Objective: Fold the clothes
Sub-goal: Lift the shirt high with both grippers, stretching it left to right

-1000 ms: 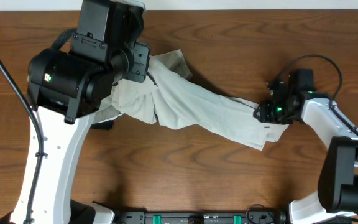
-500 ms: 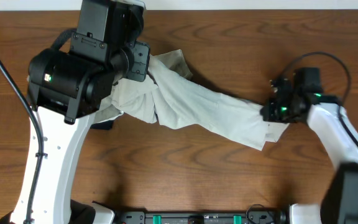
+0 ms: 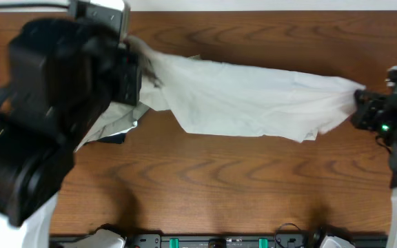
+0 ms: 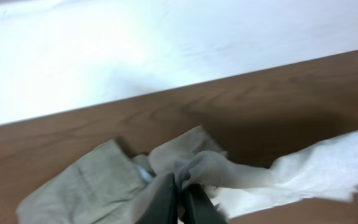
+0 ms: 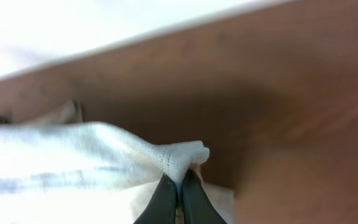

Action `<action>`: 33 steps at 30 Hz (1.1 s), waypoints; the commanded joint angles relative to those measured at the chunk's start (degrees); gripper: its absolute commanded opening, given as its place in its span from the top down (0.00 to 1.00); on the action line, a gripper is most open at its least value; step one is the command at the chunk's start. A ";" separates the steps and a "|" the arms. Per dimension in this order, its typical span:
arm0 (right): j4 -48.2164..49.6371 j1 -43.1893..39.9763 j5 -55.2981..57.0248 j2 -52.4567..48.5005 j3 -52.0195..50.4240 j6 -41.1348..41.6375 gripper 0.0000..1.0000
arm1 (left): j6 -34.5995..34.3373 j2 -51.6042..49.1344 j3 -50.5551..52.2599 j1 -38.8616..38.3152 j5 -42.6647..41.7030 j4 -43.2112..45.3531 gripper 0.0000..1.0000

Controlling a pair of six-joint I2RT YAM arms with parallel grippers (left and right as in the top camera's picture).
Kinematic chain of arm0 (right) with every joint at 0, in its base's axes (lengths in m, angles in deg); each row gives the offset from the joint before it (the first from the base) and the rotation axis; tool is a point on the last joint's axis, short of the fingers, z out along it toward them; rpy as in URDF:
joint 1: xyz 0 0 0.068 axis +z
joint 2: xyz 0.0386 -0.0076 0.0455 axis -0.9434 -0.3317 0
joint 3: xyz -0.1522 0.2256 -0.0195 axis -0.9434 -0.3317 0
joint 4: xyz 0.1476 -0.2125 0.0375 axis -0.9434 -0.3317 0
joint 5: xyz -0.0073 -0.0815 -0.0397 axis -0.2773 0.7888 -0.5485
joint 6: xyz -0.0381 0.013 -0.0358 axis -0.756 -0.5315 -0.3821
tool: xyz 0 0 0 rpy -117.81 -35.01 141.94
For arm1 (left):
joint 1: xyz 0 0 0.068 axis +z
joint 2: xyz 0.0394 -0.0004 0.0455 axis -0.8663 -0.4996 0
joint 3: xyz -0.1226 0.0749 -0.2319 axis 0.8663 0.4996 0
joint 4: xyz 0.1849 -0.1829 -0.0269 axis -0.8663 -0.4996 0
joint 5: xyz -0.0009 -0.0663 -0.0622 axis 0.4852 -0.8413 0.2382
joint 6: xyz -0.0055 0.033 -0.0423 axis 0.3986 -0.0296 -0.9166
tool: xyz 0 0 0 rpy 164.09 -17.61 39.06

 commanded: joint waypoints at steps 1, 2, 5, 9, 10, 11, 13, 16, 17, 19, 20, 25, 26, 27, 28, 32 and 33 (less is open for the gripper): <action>0.52 -2.36 -2.08 2.80 4.42 -0.28 0.99 | 2.10 1.75 -1.11 -1.70 -3.08 -0.15 0.94; 0.26 -3.08 0.90 3.04 5.53 3.17 0.99 | 2.75 2.23 -1.16 -1.84 -1.31 0.31 0.94; 0.61 -5.07 2.32 3.08 9.31 10.03 0.99 | 4.61 3.26 -1.16 -1.81 5.95 2.51 0.94; 6.86 -5.22 -19.08 2.93 12.04 -3.50 0.98 | 5.01 4.50 -1.16 -2.03 0.15 3.56 0.94; 7.30 -5.27 -13.16 2.93 12.48 2.64 0.98 | 5.14 4.52 -1.16 -2.01 0.33 3.54 0.94; 6.71 -5.38 -6.95 2.93 12.81 8.57 0.99 | 5.86 4.52 -1.16 -2.01 2.97 3.56 0.94; 6.23 -5.95 -1.49 2.95 13.20 12.02 0.99 | 6.05 4.72 -1.16 -2.01 11.19 3.87 0.94; 6.40 -6.95 0.44 2.93 13.53 11.08 0.99 | 5.97 5.27 -1.16 -2.01 14.47 4.20 0.94; 7.41 -7.30 -3.19 2.93 13.53 9.79 0.99 | 6.05 5.35 -1.16 -2.01 14.34 4.35 0.94; 8.20 -7.61 -5.60 2.93 13.53 6.05 0.99 | 5.73 5.68 -1.16 -2.01 16.28 4.92 0.94; 7.56 -7.69 -0.85 2.93 13.53 8.52 0.99 | 4.79 5.86 -1.16 -2.01 18.12 5.31 0.94; 5.14 -8.33 9.53 2.64 13.53 12.37 0.99 | 4.15 6.40 -1.27 -2.01 20.87 8.17 0.94; 5.16 -8.35 9.73 2.64 13.53 12.37 0.99 | 4.17 6.40 -1.36 -2.01 20.68 8.46 0.94; 5.29 -8.41 10.01 2.64 13.53 12.37 0.99 | 4.15 6.40 -1.42 -2.01 19.98 8.61 0.94; 5.46 -8.48 9.97 2.64 13.55 12.37 0.99 | 4.15 6.40 -1.42 -2.01 19.21 8.63 0.94; 5.84 -8.55 9.73 2.67 13.75 12.37 0.99 | 5.38 6.32 -1.42 -2.03 10.73 8.00 0.95; 5.66 -8.55 9.29 2.67 13.88 12.37 0.99 | 5.42 6.29 -1.42 -2.03 9.18 7.58 0.94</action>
